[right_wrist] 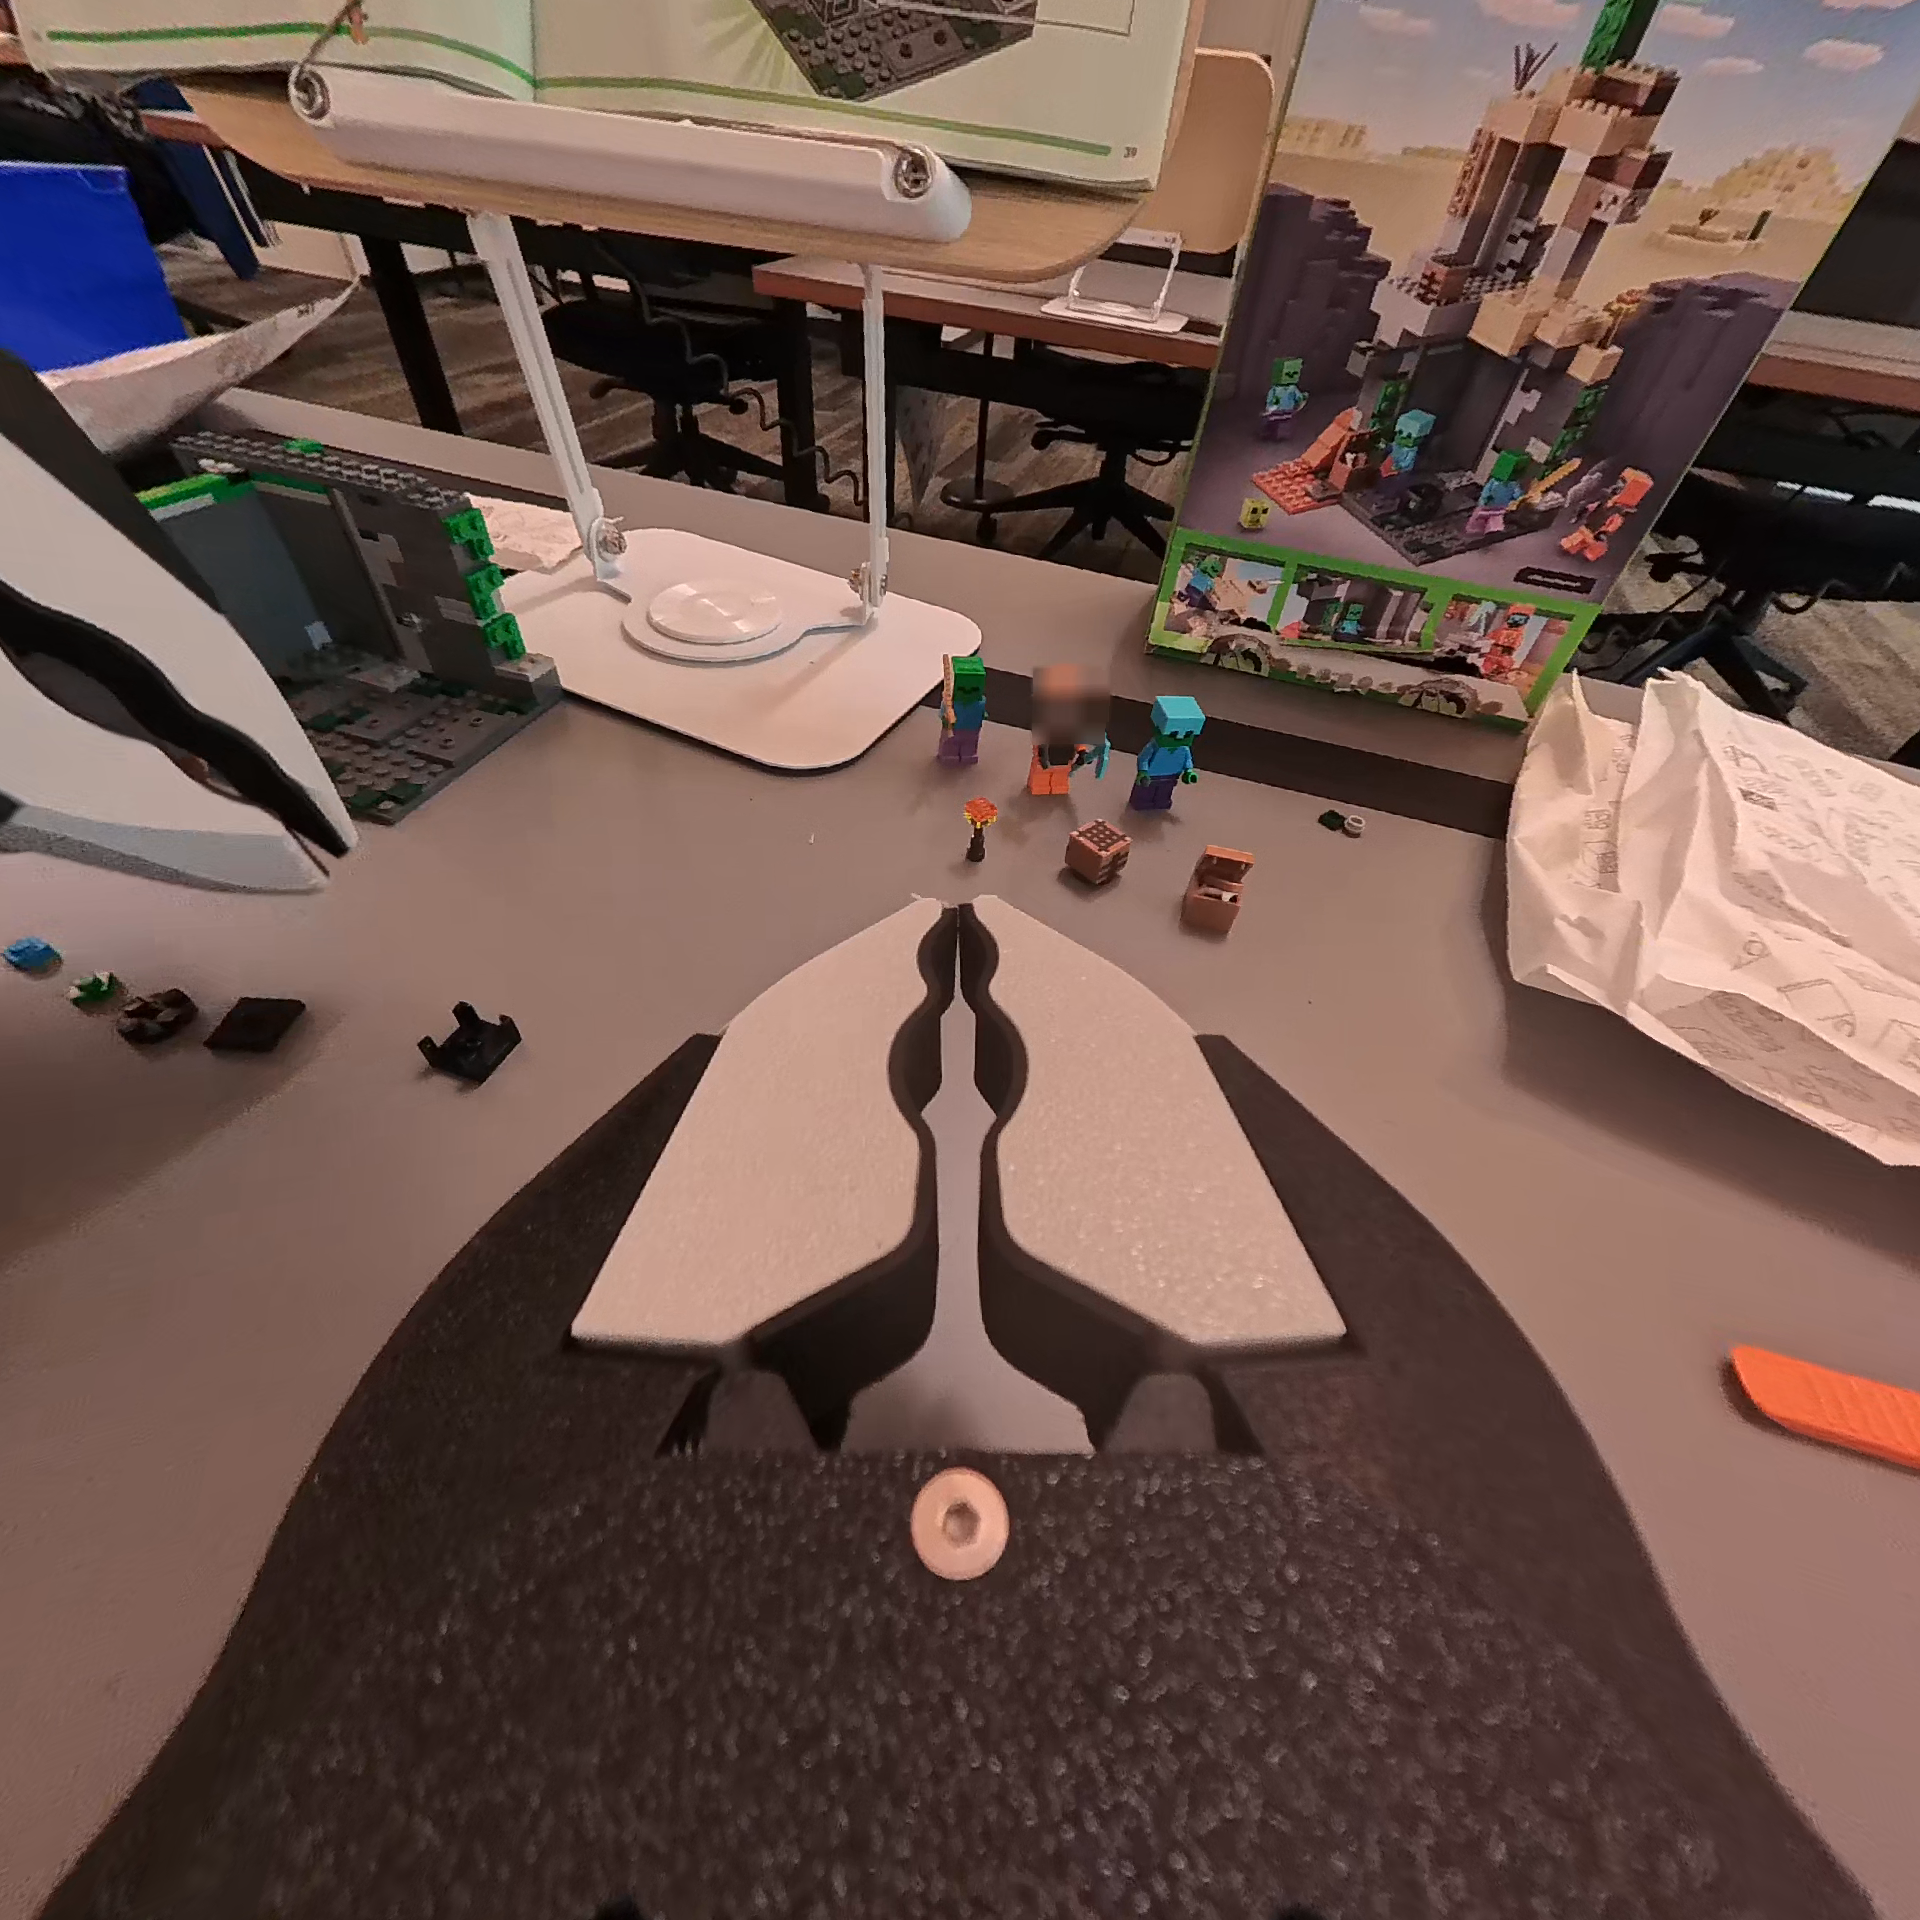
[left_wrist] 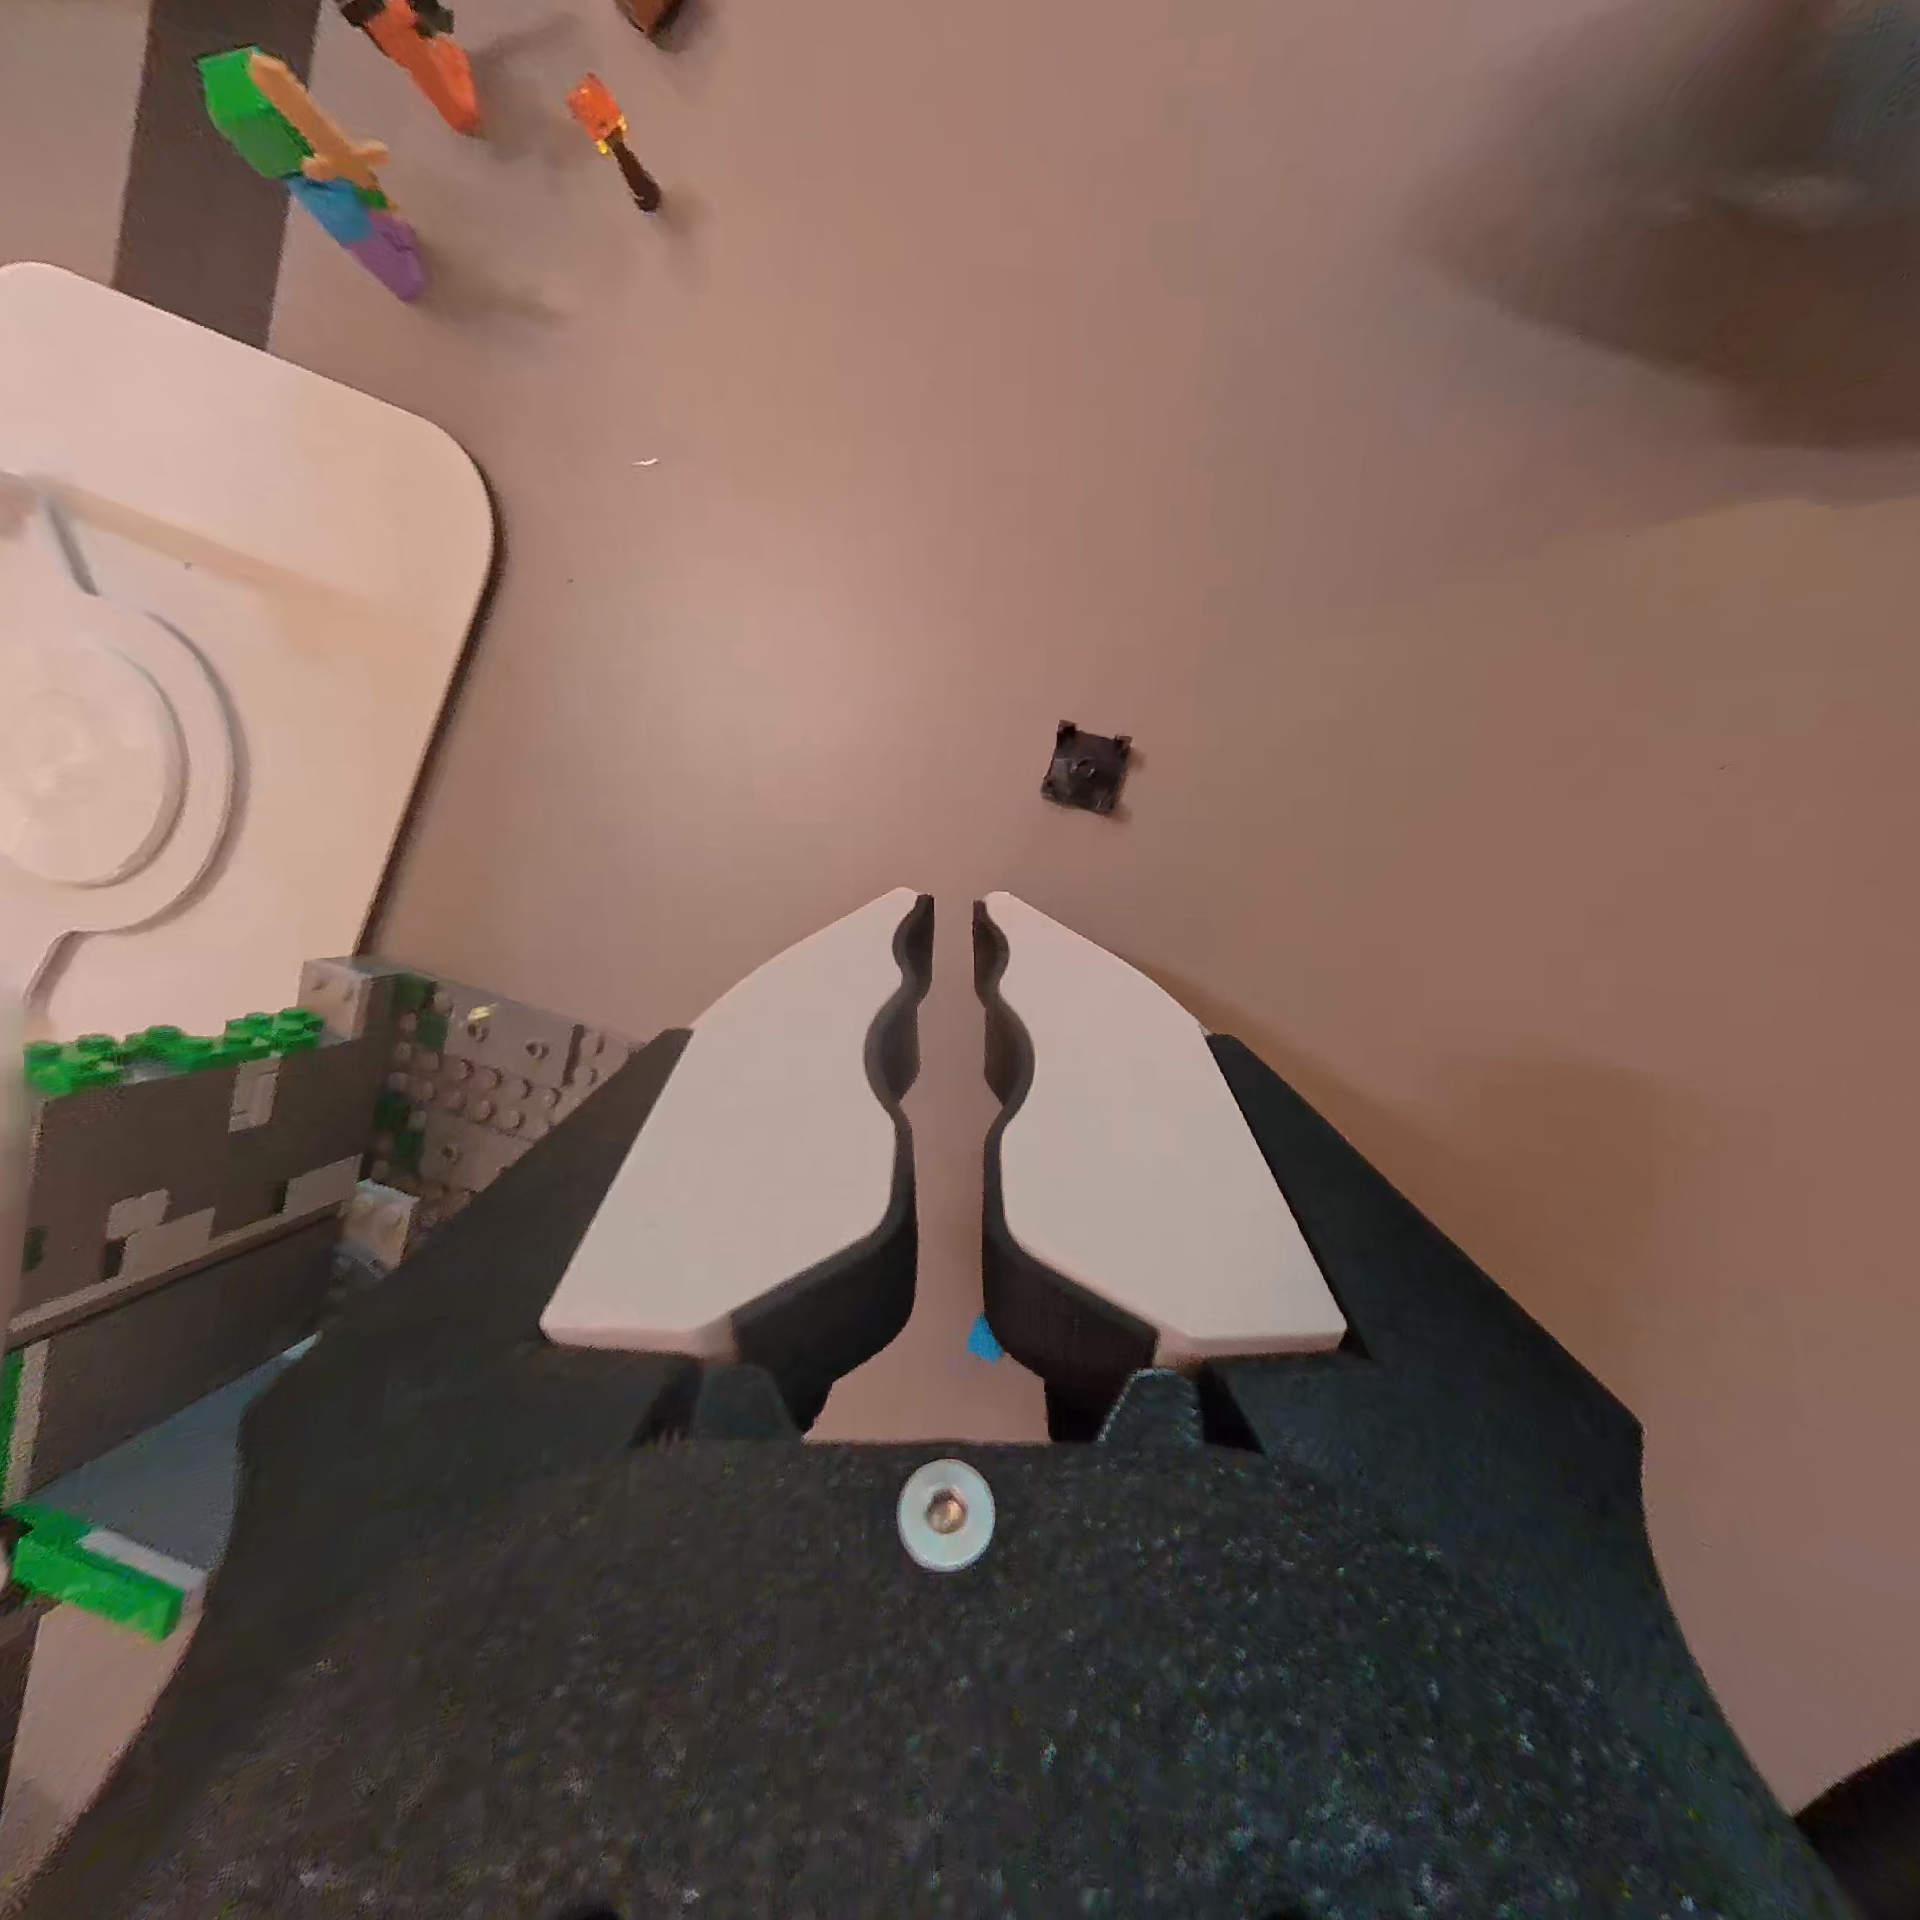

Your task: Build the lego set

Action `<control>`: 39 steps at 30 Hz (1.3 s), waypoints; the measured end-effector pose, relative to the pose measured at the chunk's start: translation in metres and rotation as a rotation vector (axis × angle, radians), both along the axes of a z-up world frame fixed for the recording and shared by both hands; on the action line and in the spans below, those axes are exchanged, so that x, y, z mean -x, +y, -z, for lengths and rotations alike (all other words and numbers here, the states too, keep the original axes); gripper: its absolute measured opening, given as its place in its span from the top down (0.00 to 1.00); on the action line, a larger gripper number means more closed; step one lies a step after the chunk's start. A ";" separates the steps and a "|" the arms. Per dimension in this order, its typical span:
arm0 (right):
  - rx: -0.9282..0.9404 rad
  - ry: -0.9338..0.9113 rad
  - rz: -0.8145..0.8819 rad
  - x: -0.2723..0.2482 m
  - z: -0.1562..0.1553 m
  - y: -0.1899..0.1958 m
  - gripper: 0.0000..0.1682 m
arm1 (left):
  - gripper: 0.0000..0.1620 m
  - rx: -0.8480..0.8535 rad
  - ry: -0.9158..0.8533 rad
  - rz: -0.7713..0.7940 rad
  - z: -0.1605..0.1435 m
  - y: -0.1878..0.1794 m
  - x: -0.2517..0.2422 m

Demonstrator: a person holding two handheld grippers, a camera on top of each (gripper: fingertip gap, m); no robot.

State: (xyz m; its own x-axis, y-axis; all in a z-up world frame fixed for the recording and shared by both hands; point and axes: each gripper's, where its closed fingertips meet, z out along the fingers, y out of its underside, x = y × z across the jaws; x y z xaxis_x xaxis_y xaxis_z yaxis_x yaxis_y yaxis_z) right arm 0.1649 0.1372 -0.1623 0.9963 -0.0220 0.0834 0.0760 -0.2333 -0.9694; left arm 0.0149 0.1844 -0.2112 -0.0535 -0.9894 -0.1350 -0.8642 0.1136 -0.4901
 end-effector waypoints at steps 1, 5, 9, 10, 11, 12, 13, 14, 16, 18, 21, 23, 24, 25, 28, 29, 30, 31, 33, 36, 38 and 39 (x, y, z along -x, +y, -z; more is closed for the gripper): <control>-0.002 0.000 -0.002 0.001 -0.001 0.000 1.00 | 0.96 -0.003 0.005 0.000 -0.001 0.002 0.002; -0.010 0.000 -0.009 0.003 -0.003 -0.001 1.00 | 0.95 -0.036 0.044 0.006 -0.013 0.009 0.004; -0.011 0.004 -0.015 0.005 -0.003 -0.002 1.00 | 0.95 -0.100 0.121 0.036 -0.034 0.019 -0.001; -0.010 0.005 -0.015 0.005 -0.002 -0.002 1.00 | 0.96 -0.123 0.146 0.043 -0.041 0.022 -0.001; -0.010 0.004 -0.016 0.006 -0.003 -0.003 1.00 | 0.95 -0.143 0.170 0.051 -0.049 0.025 -0.001; -0.014 0.003 -0.017 0.006 -0.004 -0.003 1.00 | 0.96 -0.160 0.180 0.056 -0.058 0.028 -0.002; -0.020 0.002 -0.017 0.006 -0.005 -0.003 1.00 | 0.96 -0.167 0.185 0.056 -0.067 0.029 -0.003; -0.025 0.003 -0.018 0.006 -0.006 -0.004 1.00 | 0.95 -0.165 0.187 0.055 -0.074 0.030 -0.004; -0.032 0.008 -0.018 0.006 -0.007 -0.004 1.00 | 0.95 -0.172 0.178 0.050 -0.087 0.033 -0.004; -0.029 0.008 -0.017 0.007 -0.005 -0.004 1.00 | 0.95 -0.172 0.179 0.037 -0.093 0.036 -0.002; -0.020 0.004 -0.019 0.009 -0.002 -0.001 1.00 | 0.95 -0.185 0.199 0.034 -0.095 0.039 0.009; -0.012 -0.004 -0.022 0.011 0.001 0.001 1.00 | 0.95 -0.196 0.234 0.039 -0.092 0.041 0.019; -0.009 -0.009 -0.022 0.012 0.002 0.001 1.00 | 0.95 -0.197 0.248 0.040 -0.089 0.042 0.023; -0.006 -0.015 -0.022 0.013 0.003 0.002 1.00 | 0.95 -0.190 0.262 0.039 -0.086 0.042 0.027; -0.002 -0.029 -0.020 0.016 0.003 0.003 1.00 | 0.94 -0.195 0.298 0.064 -0.076 0.040 0.035; -0.002 -0.032 -0.019 0.016 0.003 0.003 1.00 | 0.94 -0.191 0.293 0.069 -0.074 0.038 0.035; -0.002 -0.035 -0.019 0.017 0.003 0.004 1.00 | 0.94 -0.179 0.282 0.069 -0.074 0.036 0.034; -0.002 -0.038 -0.020 0.018 0.003 0.004 1.00 | 0.95 -0.164 0.263 0.069 -0.074 0.034 0.033; -0.004 -0.045 -0.023 0.019 0.002 0.004 1.00 | 0.95 -0.138 0.224 0.065 -0.075 0.030 0.030; -0.012 -0.056 -0.026 0.020 -0.001 0.002 1.00 | 0.95 -0.109 0.182 0.060 -0.075 0.027 0.027; -0.017 -0.059 -0.027 0.020 -0.003 0.001 1.00 | 0.94 -0.093 0.154 0.061 -0.078 0.023 0.026; -0.023 -0.059 -0.028 0.019 -0.005 0.000 1.00 | 0.94 -0.084 0.126 0.060 -0.081 0.021 0.024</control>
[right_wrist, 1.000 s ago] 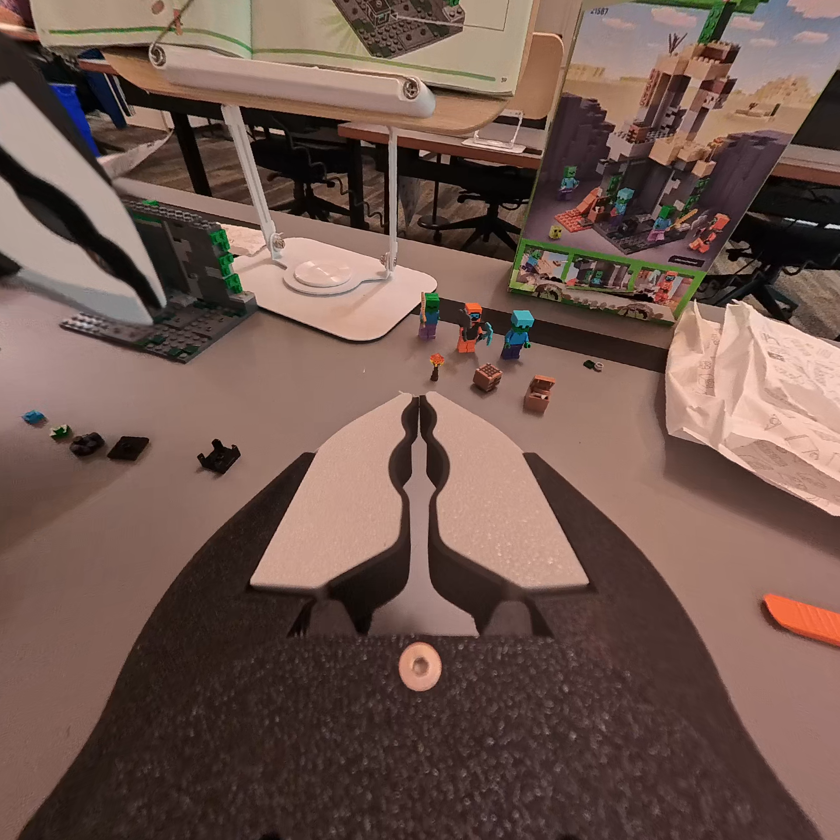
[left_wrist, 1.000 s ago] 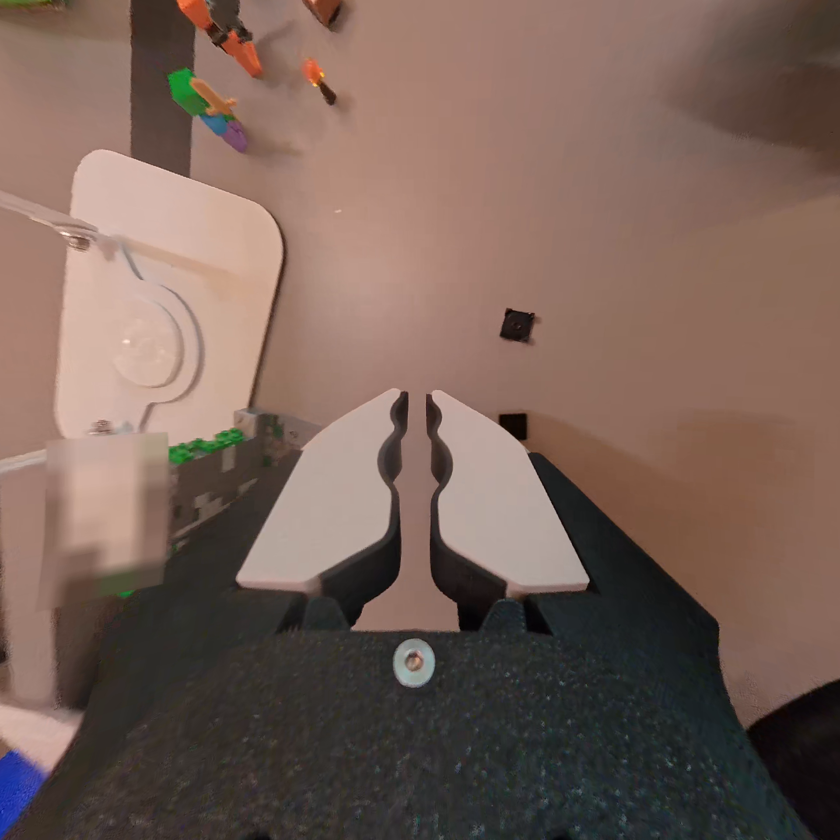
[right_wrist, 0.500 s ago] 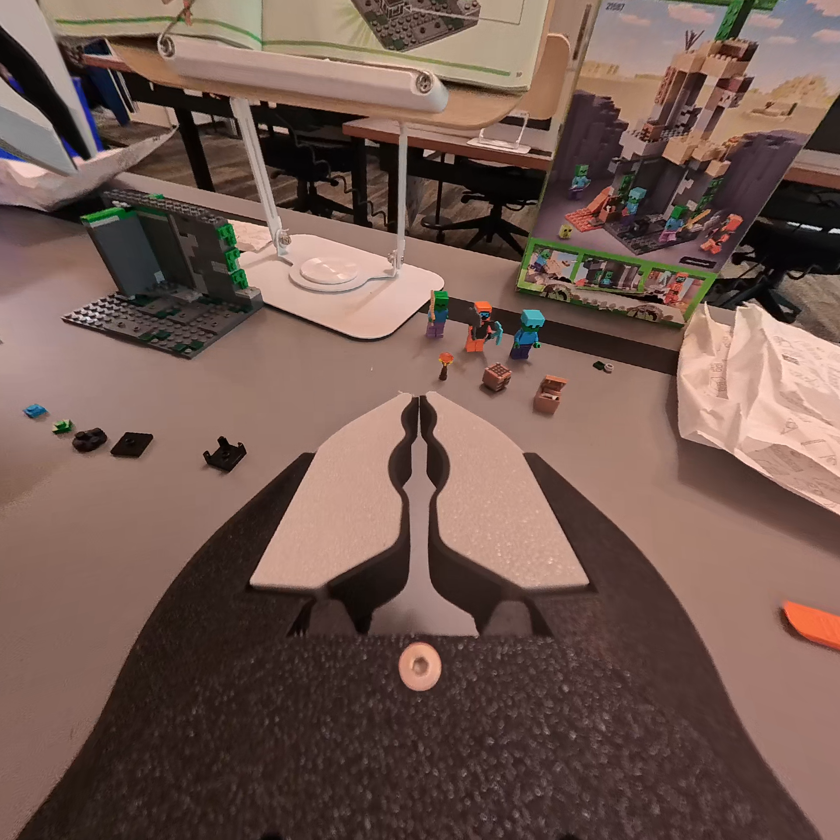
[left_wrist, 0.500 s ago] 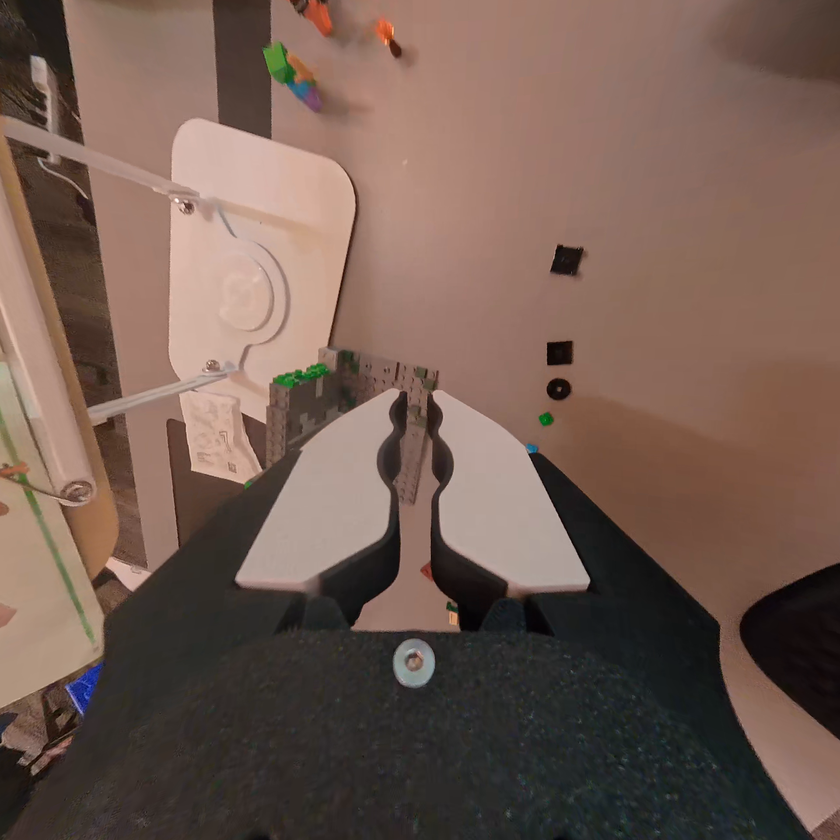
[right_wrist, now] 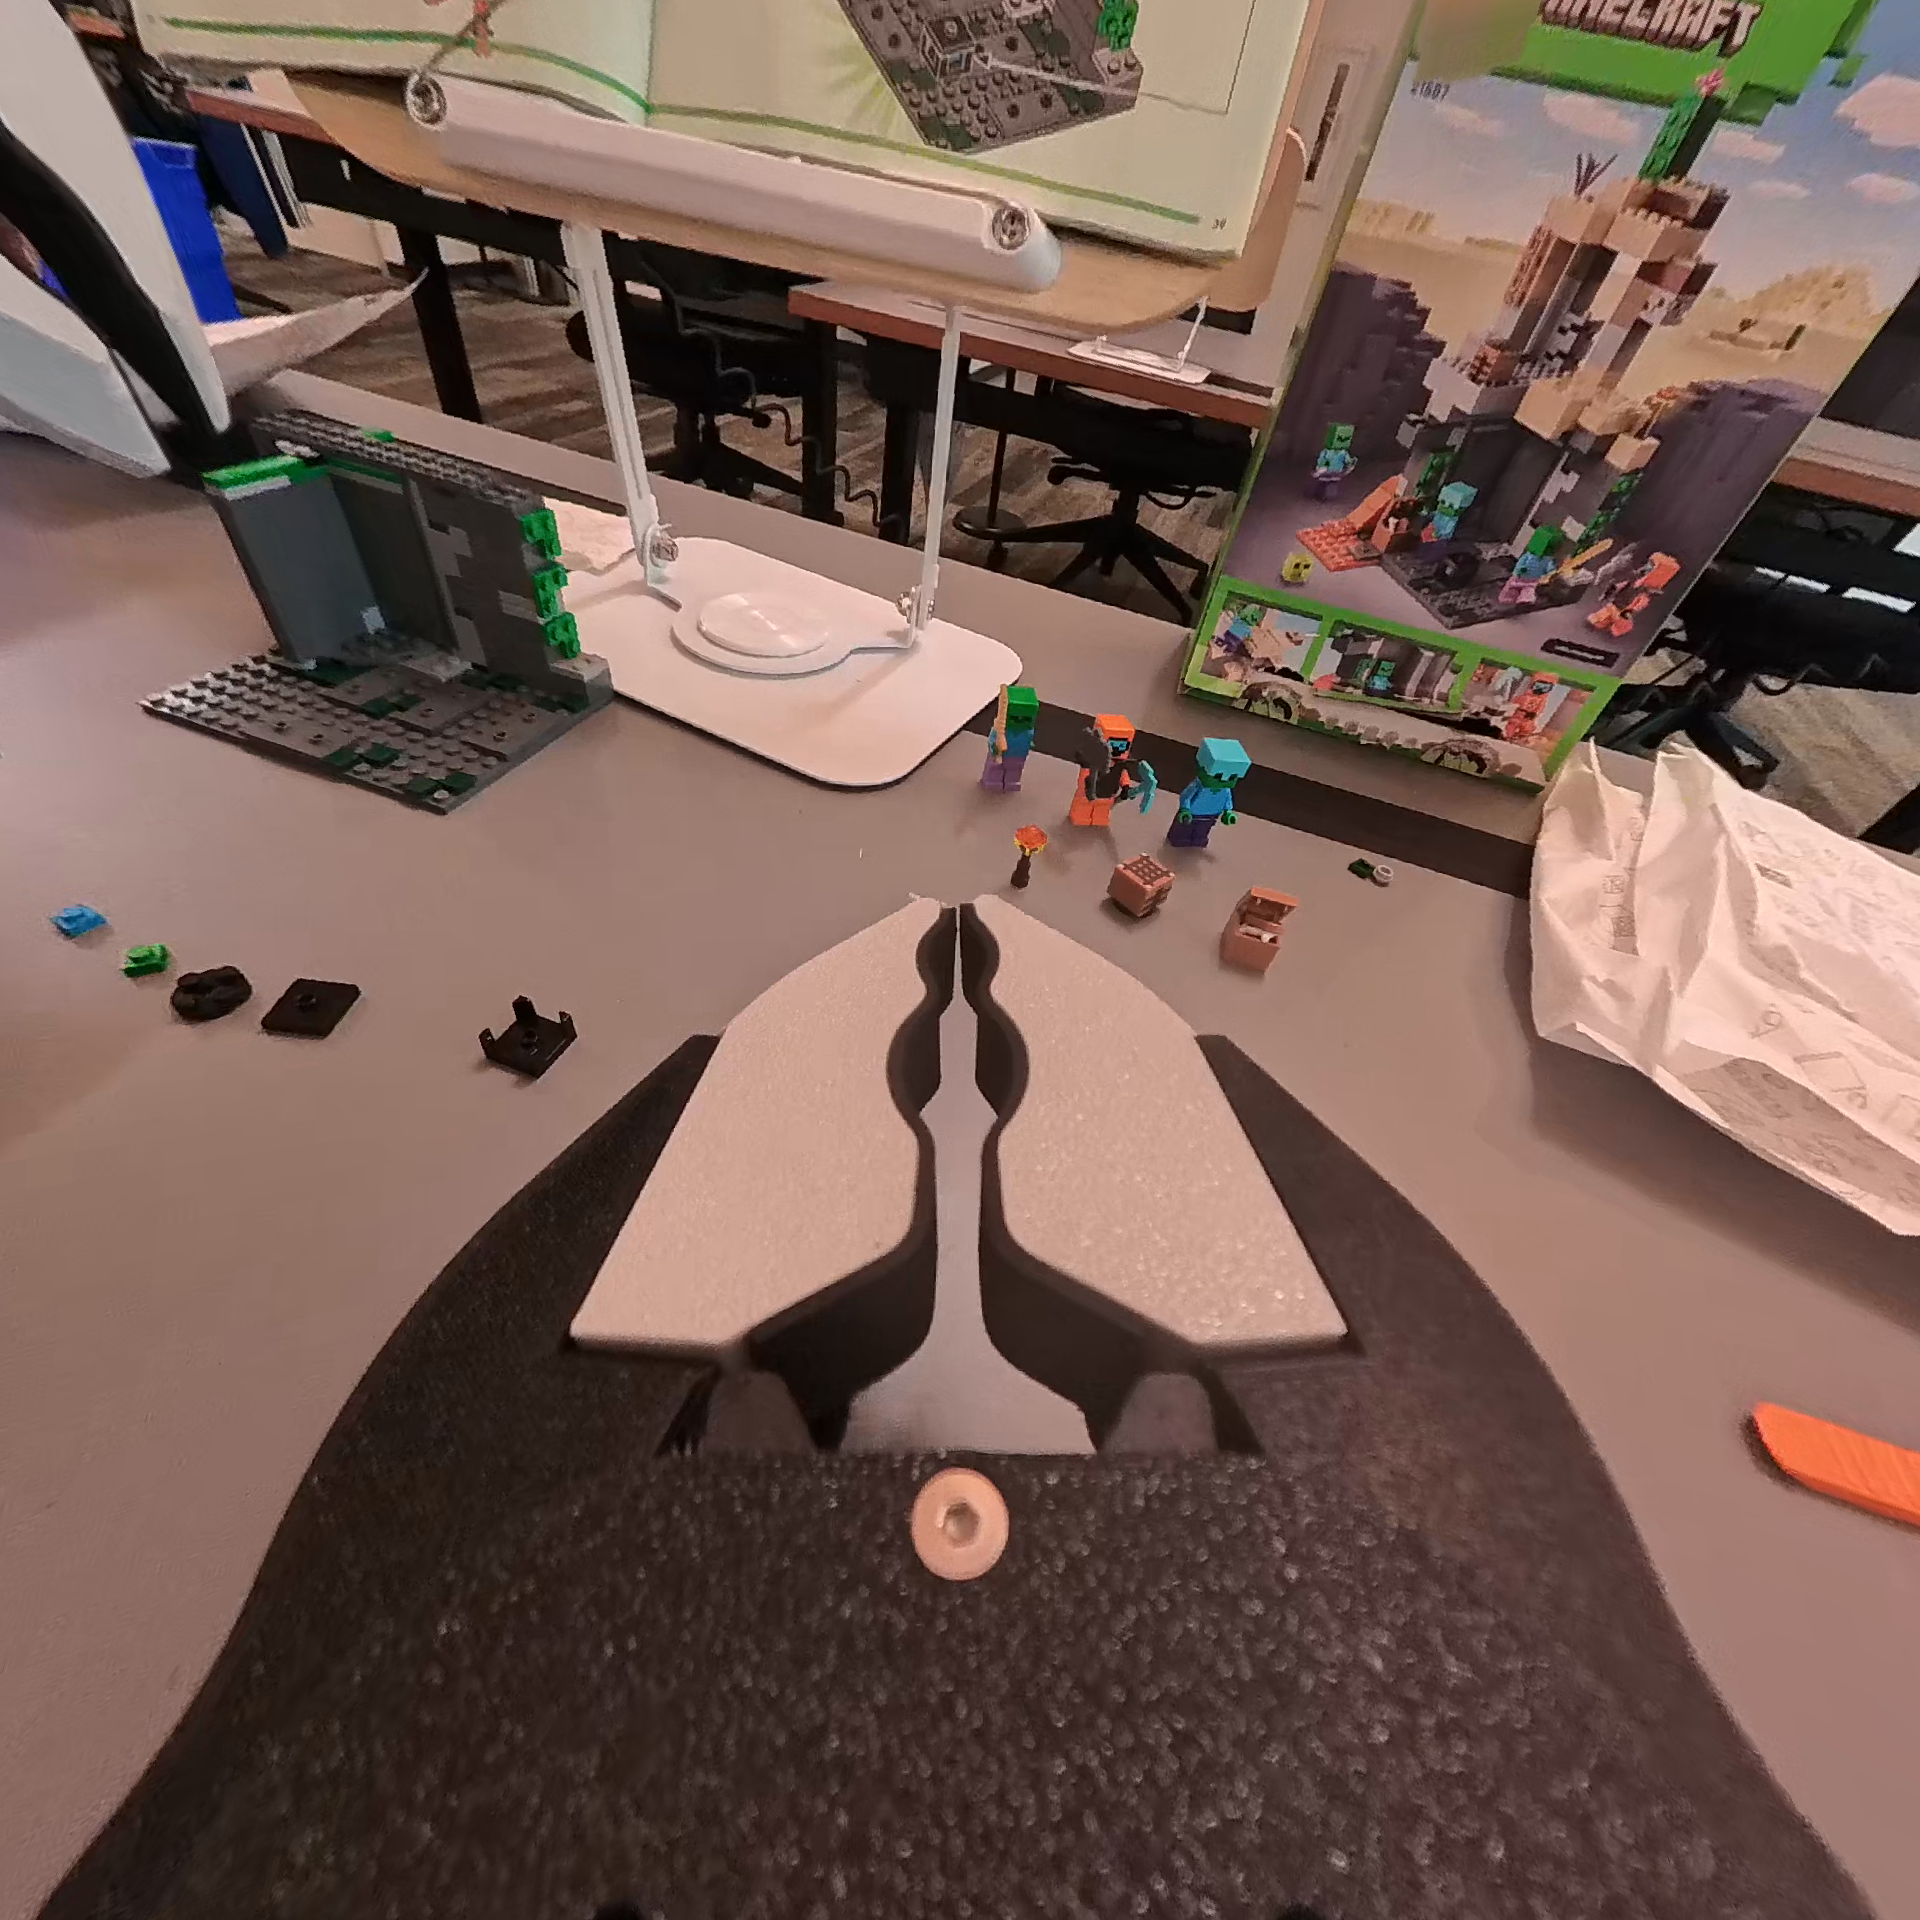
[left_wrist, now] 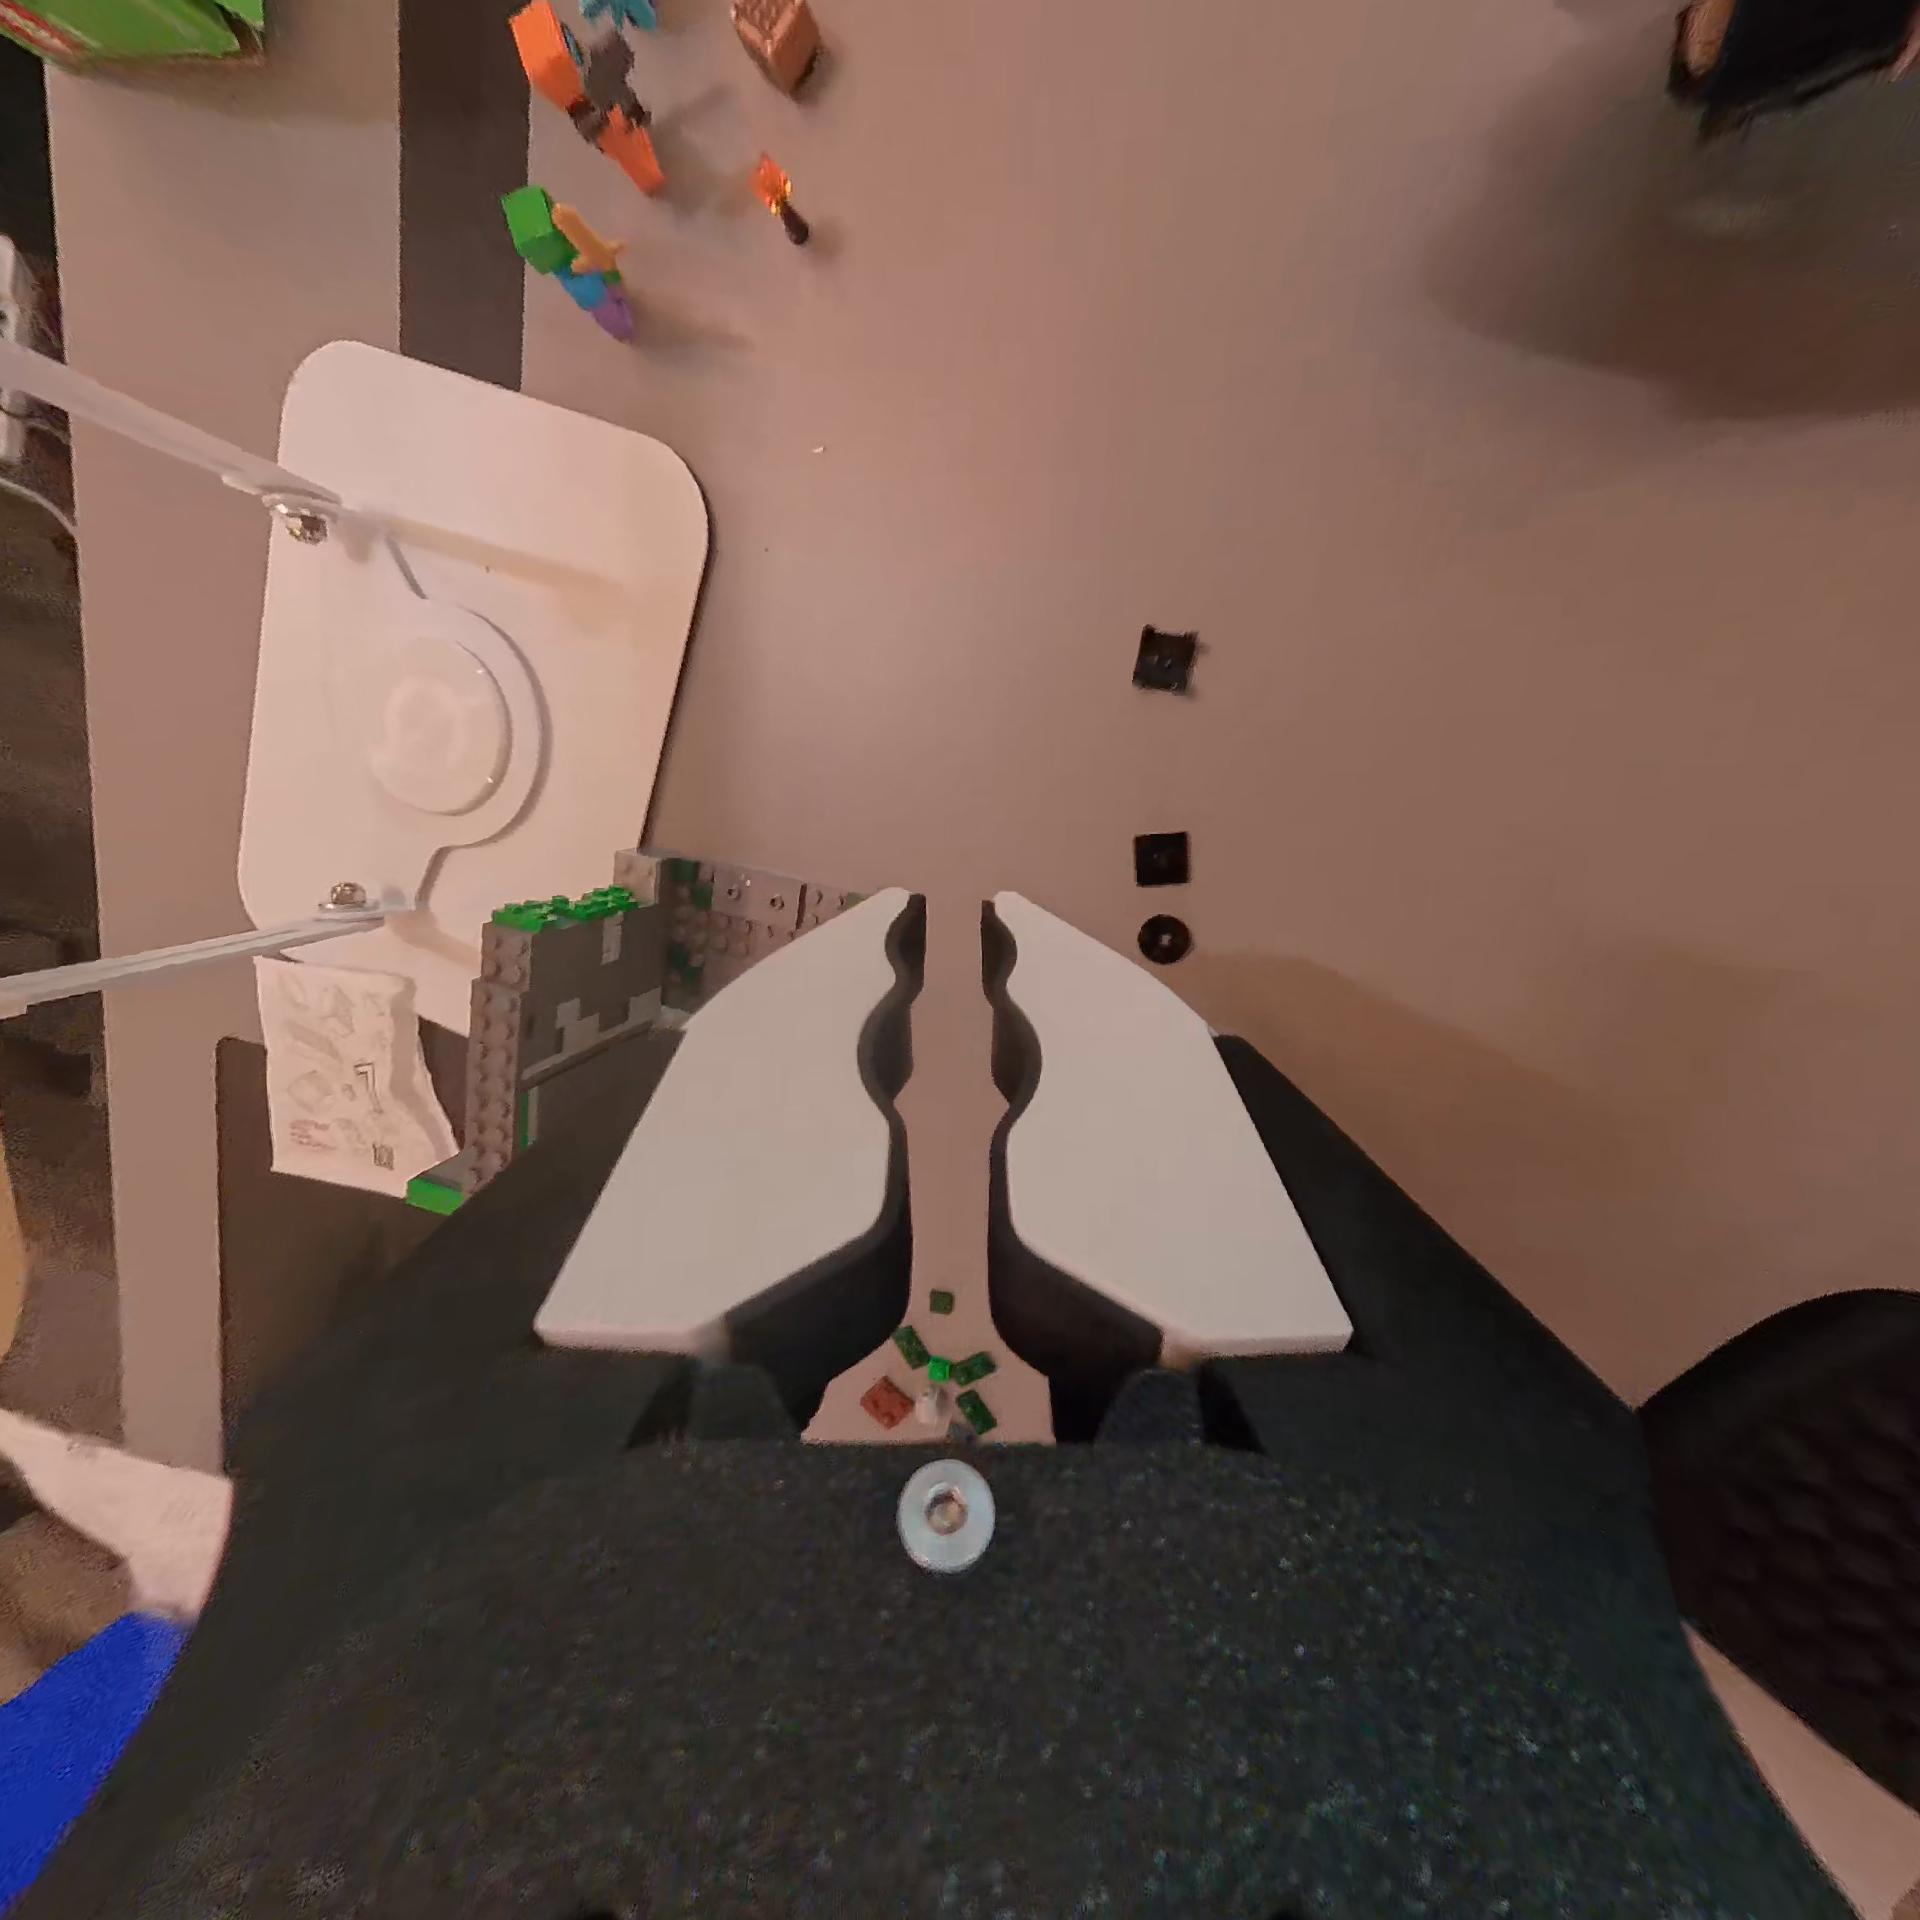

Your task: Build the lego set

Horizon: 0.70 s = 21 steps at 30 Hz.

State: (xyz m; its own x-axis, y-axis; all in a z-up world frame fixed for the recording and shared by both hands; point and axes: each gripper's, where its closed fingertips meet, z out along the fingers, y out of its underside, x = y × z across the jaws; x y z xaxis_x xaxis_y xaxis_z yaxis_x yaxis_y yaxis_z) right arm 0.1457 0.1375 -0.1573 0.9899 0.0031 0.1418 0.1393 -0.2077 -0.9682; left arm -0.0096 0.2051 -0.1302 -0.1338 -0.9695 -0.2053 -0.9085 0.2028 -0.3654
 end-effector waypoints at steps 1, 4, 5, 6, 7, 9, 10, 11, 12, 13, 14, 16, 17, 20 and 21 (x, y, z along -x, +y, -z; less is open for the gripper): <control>-0.008 0.001 -0.001 0.000 -0.003 -0.001 1.00 | 0.94 0.015 -0.037 -0.002 -0.004 -0.003 -0.001; -0.027 0.006 -0.003 -0.001 -0.009 -0.003 1.00 | 0.94 0.054 -0.205 -0.018 -0.028 -0.014 -0.006; -0.032 0.007 -0.004 -0.001 -0.011 -0.004 1.00 | 0.94 0.082 -0.280 -0.031 -0.038 -0.019 -0.009; -0.034 0.009 -0.005 -0.001 -0.012 -0.005 1.00 | 0.94 0.107 -0.359 -0.042 -0.047 -0.023 -0.010; -0.036 0.009 -0.008 -0.001 -0.012 -0.005 1.00 | 0.95 0.119 -0.438 -0.053 -0.056 -0.027 -0.010; -0.038 0.006 -0.016 0.001 -0.013 -0.006 0.99 | 0.96 0.119 -0.551 -0.080 -0.065 -0.032 -0.004; -0.037 0.005 -0.020 0.002 -0.013 -0.006 0.99 | 0.96 0.119 -0.587 -0.095 -0.064 -0.035 0.000; -0.036 0.005 -0.025 0.003 -0.012 -0.006 0.99 | 0.96 0.118 -0.614 -0.115 -0.060 -0.036 0.004; -0.033 0.006 -0.030 0.004 -0.012 -0.006 0.99 | 0.96 0.108 -0.630 -0.142 -0.054 -0.035 0.009; -0.031 0.006 -0.036 0.006 -0.011 -0.005 0.99 | 0.96 0.101 -0.634 -0.160 -0.046 -0.034 0.014; -0.030 0.006 -0.043 0.008 -0.011 -0.005 0.99 | 0.95 0.092 -0.636 -0.183 -0.038 -0.033 0.019; -0.027 0.003 -0.055 0.011 -0.009 -0.004 0.99 | 0.95 0.086 -0.652 -0.231 -0.024 -0.032 0.028; -0.024 0.000 -0.061 0.013 -0.008 -0.004 0.99 | 0.94 0.087 -0.653 -0.252 -0.016 -0.033 0.032; -0.016 -0.009 -0.072 0.016 -0.005 -0.001 0.99 | 0.93 0.033 -0.636 -0.309 0.007 -0.028 0.047; -0.012 -0.008 -0.076 0.017 -0.003 0.000 0.99 | 0.93 0.014 -0.620 -0.327 0.016 -0.025 0.053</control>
State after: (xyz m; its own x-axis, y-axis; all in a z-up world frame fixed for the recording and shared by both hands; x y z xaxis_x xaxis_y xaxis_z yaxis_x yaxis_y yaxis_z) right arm 0.1289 0.1372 -0.1546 0.9857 0.0763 0.1500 0.1618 -0.1844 -0.9695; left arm -0.0624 0.1803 -0.1458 0.3032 -0.9430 -0.1370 -0.5452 -0.0538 -0.8366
